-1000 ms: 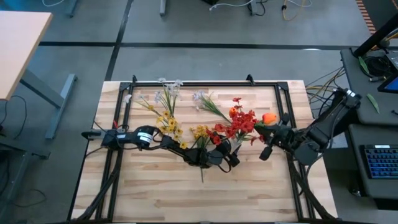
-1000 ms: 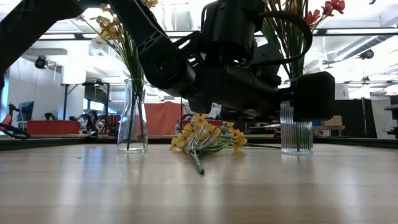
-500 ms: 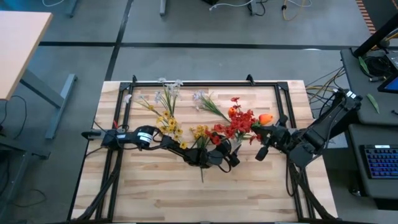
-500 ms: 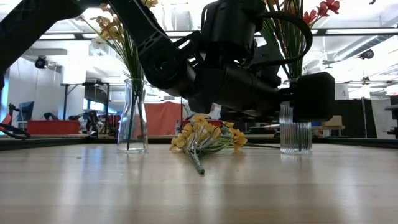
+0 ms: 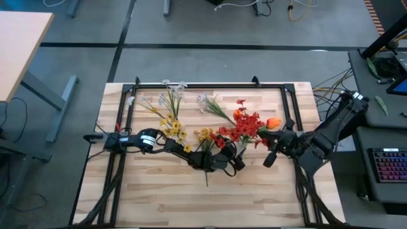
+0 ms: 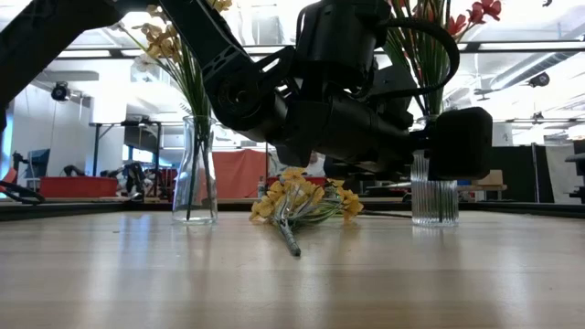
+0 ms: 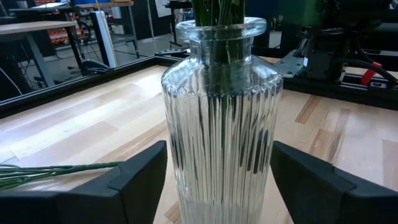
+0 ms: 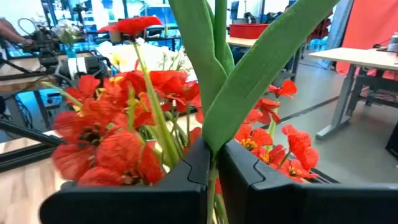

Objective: Sort flowers into vase by color
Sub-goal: Put the orange flower into the right transparent vase

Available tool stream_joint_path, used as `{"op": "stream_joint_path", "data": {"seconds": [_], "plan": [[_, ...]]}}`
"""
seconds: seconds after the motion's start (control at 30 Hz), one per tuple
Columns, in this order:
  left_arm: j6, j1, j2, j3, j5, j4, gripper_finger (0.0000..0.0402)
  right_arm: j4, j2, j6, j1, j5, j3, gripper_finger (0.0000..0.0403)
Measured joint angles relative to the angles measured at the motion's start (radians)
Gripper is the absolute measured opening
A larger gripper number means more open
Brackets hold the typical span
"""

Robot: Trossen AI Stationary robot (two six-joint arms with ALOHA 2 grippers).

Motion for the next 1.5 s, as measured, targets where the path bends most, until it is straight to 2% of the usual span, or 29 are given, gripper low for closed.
{"op": "stream_joint_path", "data": {"seconds": [0.1,0.37,1.0,1.5], "plan": [[0.0,0.0,0.0,0.0,0.0,0.0,0.0259,0.001,-0.001,0.002,0.018,0.014,0.0,0.0013],[0.0,-0.001,0.0,0.0,0.0,-0.001,0.0245,0.002,0.057,-0.066,0.034,0.135,-0.01,0.0013],[-0.001,-0.002,0.0,0.0,0.0,-0.021,0.024,-0.003,0.072,-0.029,0.034,0.147,-0.022,0.0013],[0.0,-0.002,0.0,0.0,0.0,-0.023,0.024,-0.009,0.073,0.011,0.033,0.09,-0.03,0.0013]]}}
